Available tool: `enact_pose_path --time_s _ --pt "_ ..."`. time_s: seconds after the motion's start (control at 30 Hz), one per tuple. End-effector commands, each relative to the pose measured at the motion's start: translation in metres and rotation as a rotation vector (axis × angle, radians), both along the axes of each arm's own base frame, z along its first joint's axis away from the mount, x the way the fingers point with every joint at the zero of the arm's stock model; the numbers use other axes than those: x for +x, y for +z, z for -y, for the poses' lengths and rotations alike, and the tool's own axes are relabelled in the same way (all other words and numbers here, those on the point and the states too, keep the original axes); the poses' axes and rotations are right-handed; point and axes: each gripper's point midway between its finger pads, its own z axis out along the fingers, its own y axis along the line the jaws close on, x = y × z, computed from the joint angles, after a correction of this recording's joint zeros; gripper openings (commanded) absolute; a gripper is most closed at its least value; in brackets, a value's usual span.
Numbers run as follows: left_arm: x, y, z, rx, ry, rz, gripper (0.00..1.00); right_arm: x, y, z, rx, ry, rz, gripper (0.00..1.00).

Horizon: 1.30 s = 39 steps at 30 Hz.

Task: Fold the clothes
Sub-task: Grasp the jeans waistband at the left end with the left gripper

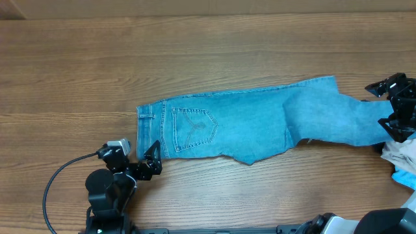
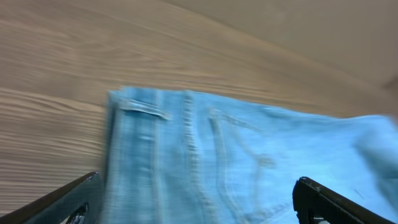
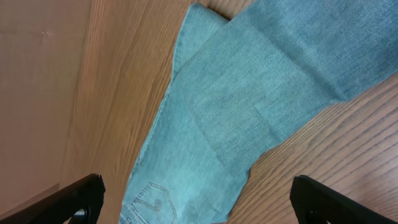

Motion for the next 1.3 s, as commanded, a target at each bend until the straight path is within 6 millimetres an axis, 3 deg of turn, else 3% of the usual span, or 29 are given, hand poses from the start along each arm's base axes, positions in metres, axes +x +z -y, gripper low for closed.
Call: enact_pose_path --time_s 0.0,0.1,0.2,0.33,0.5,0.6,0.7,0.77,0.83,1.0,1.27 --pt "-0.006 0.022 0.03 -0.229 -0.122 0.007 1.0 0.001 0.01 0.0 -0.028 0.007 0.03 1.0" --pt "-0.001 0.041 0.031 -0.2 -0.143 0.103 1.0 0.001 0.01 0.0 -0.028 0.007 0.03 1.0" --pt "0.007 0.031 0.013 -0.169 -0.035 0.075 1.0 0.001 0.01 0.0 -0.028 0.007 0.03 1.0" --pt "0.017 0.029 0.016 -0.102 -0.076 0.02 1.0 0.001 0.01 0.0 -0.028 0.007 0.03 1.0" --pt "0.051 0.04 0.02 -0.049 -0.158 -0.222 1.0 0.001 0.01 0.0 -0.028 0.007 0.03 1.0" --pt "0.08 0.052 -0.002 0.024 -0.069 -0.394 1.0 0.001 0.01 0.0 -0.028 0.007 0.03 1.0" --pt "0.1 0.06 -0.005 0.104 -0.118 -0.402 1.0 0.001 0.01 0.0 -0.028 0.007 0.03 1.0" --pt "0.101 0.046 -0.006 0.103 -0.122 -0.463 1.0 0.001 0.01 0.0 -0.028 0.007 0.03 1.0" --pt "0.098 0.014 -0.01 0.106 -0.108 -0.575 1.0 0.001 0.01 0.0 -0.028 0.007 0.03 1.0" --pt "0.099 -0.04 -0.003 0.053 -0.154 -0.729 1.0 0.001 0.01 0.0 -0.028 0.007 0.03 1.0" --pt "0.092 -0.093 0.0 0.017 -0.174 -0.878 0.99 0.001 0.01 0.0 -0.028 0.007 0.03 1.0"
